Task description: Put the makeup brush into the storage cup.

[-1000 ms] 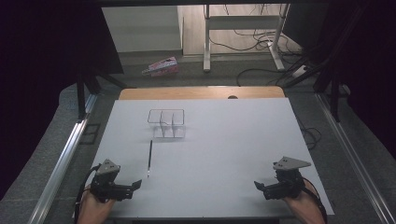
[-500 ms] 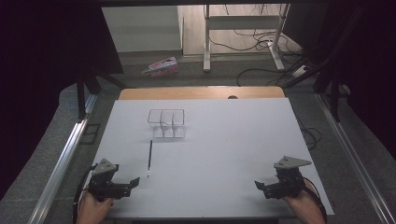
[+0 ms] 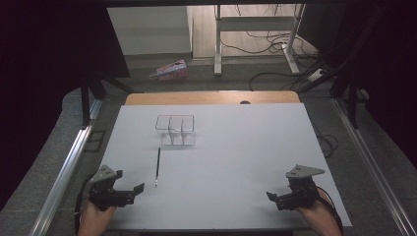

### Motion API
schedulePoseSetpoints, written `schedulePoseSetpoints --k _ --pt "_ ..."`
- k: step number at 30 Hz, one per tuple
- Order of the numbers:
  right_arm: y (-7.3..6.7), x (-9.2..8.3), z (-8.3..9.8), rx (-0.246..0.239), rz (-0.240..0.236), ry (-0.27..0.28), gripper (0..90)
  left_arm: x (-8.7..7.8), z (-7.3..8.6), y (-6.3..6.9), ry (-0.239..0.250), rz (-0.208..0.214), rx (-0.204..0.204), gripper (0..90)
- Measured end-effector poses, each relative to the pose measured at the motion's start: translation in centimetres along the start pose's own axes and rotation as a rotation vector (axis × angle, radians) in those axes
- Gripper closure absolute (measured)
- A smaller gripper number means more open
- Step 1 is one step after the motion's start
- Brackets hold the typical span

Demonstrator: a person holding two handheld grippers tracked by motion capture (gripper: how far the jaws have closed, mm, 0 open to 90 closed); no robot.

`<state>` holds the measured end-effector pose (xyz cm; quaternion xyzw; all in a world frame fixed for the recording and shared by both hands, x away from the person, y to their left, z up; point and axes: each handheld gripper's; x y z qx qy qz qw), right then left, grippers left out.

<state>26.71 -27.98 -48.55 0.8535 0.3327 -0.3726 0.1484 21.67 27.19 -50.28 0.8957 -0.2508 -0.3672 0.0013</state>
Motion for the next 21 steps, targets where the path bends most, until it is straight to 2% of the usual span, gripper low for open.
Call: schedulePoseSetpoints --k 3,7,11,13,17,21 --pt "-0.1 0.1 0.0 -0.001 -0.006 -0.008 0.0 0.1 -0.1 0.1 -0.041 -0.026 0.008 1.0" --pt "-0.1 0.2 0.0 -0.006 -0.002 -0.008 0.0 0.1 -0.3 0.1 -0.064 -0.017 0.004 0.7" --pt "0.0 0.2 0.0 -0.005 -0.001 -0.011 0.0 0.1 -0.4 0.1 -0.066 -0.002 0.026 3.0" --pt "0.0 0.2 0.0 -0.004 0.000 -0.015 0.0 0.3 -0.4 0.1 -0.067 0.020 0.061 2.5" --pt "0.0 0.3 0.1 -0.004 0.001 -0.021 0.0 0.5 -0.6 0.2 -0.067 0.029 0.075 1.3" --pt "0.0 0.3 0.1 -0.001 0.003 -0.020 0.0 0.6 -1.4 0.1 -0.068 0.025 0.064 1.3"
Point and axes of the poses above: each handheld gripper's, and its own axes: x roughly forward along the jaws, z roughly out of its underside, y roughly to its right, and after that the axes turned 1 degree about z, right-handed
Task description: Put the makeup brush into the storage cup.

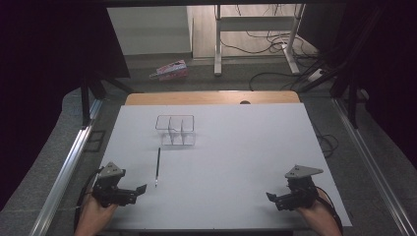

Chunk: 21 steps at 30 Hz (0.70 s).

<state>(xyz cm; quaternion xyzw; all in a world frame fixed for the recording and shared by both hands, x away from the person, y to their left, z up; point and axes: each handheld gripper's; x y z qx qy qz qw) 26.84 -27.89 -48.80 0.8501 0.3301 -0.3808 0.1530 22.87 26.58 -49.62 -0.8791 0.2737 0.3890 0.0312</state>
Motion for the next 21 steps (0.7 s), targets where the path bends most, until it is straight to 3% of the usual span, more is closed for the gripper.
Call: schedulePoseSetpoints --k 4,7,10,12,14,21 --pt "0.0 0.0 0.0 0.001 0.001 0.000 0.0 0.0 -0.4 -0.1 -0.010 -0.016 0.004 1.6" --pt "0.1 0.0 0.0 0.002 0.000 -0.002 0.0 0.3 -0.7 -0.4 -0.046 -0.004 -0.035 2.2" --pt "0.0 0.1 0.0 0.000 -0.001 -0.009 0.0 0.3 -1.2 -0.6 -0.082 -0.006 -0.044 2.7" --pt "0.0 0.1 0.0 -0.001 -0.001 -0.009 0.0 0.3 -1.3 -0.6 -0.091 -0.011 -0.043 3.2" --pt "0.0 0.1 0.0 0.000 0.000 -0.008 0.0 0.2 -1.9 -0.7 -0.131 -0.044 -0.019 3.4" --pt "0.0 0.1 0.0 -0.003 0.001 -0.012 0.0 0.4 -2.6 -0.8 -0.191 -0.066 -0.004 4.1"
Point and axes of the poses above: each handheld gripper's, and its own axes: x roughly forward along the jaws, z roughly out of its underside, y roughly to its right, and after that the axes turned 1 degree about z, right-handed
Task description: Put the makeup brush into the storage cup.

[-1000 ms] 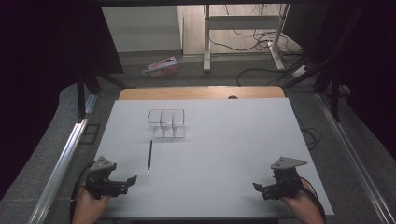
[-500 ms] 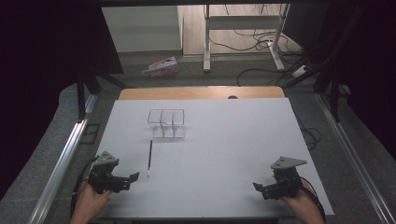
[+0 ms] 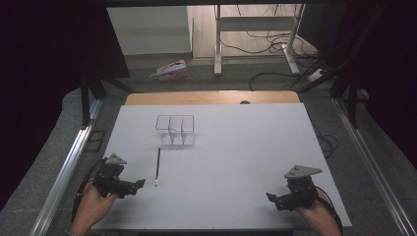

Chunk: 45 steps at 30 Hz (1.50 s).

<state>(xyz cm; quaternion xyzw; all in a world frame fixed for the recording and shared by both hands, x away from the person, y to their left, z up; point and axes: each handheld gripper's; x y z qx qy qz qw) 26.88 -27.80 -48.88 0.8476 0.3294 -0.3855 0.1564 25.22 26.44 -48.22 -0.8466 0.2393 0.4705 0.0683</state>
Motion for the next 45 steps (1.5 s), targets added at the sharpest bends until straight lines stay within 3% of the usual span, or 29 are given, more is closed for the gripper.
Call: schedulePoseSetpoints --k 5,25,45 --pt "0.0 0.0 0.0 -0.007 0.005 -0.002 0.0 0.3 -0.6 -0.2 -0.043 -0.009 -0.001 4.3" --pt "-0.2 0.2 -0.1 -0.021 0.023 -0.024 0.0 1.2 -4.0 0.0 -0.131 -0.028 0.011 3.6" --pt "-0.3 0.3 -0.1 -0.031 0.016 -0.039 0.0 3.8 -7.3 1.4 -0.194 -0.041 0.049 4.3"
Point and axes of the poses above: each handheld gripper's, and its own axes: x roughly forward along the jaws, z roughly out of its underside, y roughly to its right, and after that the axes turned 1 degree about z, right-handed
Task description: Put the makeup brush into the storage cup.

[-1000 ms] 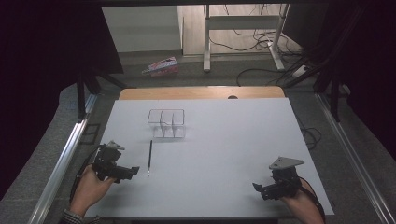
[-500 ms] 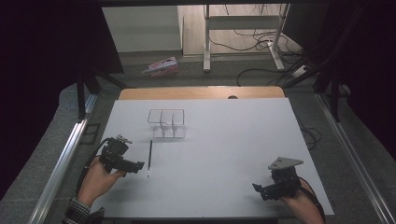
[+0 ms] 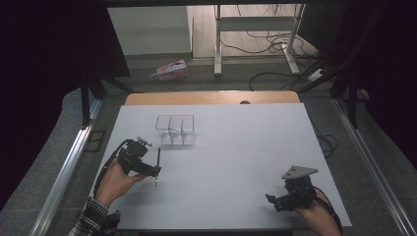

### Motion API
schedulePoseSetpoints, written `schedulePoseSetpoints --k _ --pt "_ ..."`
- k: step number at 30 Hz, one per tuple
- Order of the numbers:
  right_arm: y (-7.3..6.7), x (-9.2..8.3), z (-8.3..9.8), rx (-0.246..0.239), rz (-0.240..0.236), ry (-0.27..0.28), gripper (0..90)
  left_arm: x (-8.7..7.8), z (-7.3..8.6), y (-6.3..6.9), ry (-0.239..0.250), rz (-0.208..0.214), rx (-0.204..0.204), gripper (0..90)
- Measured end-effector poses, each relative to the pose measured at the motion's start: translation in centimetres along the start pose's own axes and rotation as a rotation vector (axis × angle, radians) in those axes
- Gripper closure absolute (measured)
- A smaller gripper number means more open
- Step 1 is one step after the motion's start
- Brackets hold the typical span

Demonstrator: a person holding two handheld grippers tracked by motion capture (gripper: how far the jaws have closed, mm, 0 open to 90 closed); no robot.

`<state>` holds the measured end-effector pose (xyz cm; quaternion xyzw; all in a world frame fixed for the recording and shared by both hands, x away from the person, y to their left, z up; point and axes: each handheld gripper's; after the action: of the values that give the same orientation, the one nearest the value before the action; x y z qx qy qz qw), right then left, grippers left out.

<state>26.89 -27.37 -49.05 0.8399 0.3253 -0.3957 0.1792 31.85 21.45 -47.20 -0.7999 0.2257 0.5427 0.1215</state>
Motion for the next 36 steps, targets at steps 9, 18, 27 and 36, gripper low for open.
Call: schedulePoseSetpoints --k 9,18,27,36 --pt "-0.1 0.1 0.0 -0.004 -0.006 -0.010 0.0 0.8 -1.2 0.2 -0.015 -0.013 0.002 6.8" --pt "-0.2 0.2 0.0 -0.012 -0.014 -0.018 0.0 1.4 -2.5 0.9 -0.027 -0.019 0.016 10.5" --pt "-0.3 0.3 0.0 -0.025 -0.024 -0.027 0.2 2.1 -2.8 0.8 -0.044 -0.028 0.009 19.7" --pt "-0.3 0.3 0.0 -0.029 -0.027 -0.033 0.4 3.3 -2.1 0.3 -0.065 -0.008 -0.021 27.9"
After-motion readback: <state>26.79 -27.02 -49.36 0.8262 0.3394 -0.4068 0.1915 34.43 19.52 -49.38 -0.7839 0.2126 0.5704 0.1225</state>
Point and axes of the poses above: each handheld gripper's, and its own axes: x roughly forward along the jaws, z roughly out of its underside, y roughly to its right, and after that the axes turned 1 degree about z, right-handed
